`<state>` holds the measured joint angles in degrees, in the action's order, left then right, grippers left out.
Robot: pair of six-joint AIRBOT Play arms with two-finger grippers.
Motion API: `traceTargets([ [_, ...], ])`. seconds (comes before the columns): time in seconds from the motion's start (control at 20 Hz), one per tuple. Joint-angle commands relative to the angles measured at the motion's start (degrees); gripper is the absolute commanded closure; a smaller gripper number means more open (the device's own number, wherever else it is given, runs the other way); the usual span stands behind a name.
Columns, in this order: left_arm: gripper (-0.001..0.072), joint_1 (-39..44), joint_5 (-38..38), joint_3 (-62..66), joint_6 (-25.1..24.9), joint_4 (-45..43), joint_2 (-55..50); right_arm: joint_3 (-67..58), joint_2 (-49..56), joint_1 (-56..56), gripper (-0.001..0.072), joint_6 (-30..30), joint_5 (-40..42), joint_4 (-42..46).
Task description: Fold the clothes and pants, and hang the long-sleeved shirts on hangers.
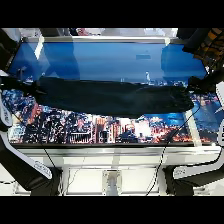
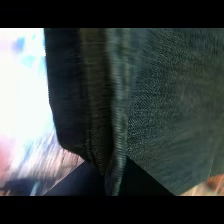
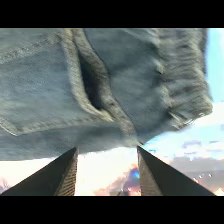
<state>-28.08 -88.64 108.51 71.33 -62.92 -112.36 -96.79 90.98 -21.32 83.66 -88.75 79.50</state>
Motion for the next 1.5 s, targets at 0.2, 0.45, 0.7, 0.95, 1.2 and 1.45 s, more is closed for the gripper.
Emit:
traceTargets([
  [0.2,0.0681,-6.3,-6.2,-7.2,1.7,-8.9,19.8,16.0,-12.7,0.0,0.0302,-5.9,3.4,-3.4],
  [0.45,0.0681,-10.5,-5.6,-18.9,1.7,-8.9,32.0,41.9,-28.6,0.0,0.0302,-9.2,11.9,-3.4],
  [0.7,0.0681,-12.2,-5.3,-24.2,3.4,-9.0,37.1,51.5,-35.3,0.0,0.0302,-10.6,13.5,-6.3],
  [0.95,0.0681,-8.9,-5.5,-24.2,8.2,-7.0,41.2,51.4,-36.7,0.0,0.0302,-11.4,14.8,-10.8],
  [1.2,0.0681,4.5,-5.2,-24.2,8.6,-7.0,41.7,51.4,-36.7,0.0,0.0302,-12.7,16.3,-12.8],
  [1.45,0.0681,15.7,3.2,-24.2,15.1,-6.9,41.4,51.4,-36.7,0.0,0.0302,-12.9,16.8,-13.7],
])
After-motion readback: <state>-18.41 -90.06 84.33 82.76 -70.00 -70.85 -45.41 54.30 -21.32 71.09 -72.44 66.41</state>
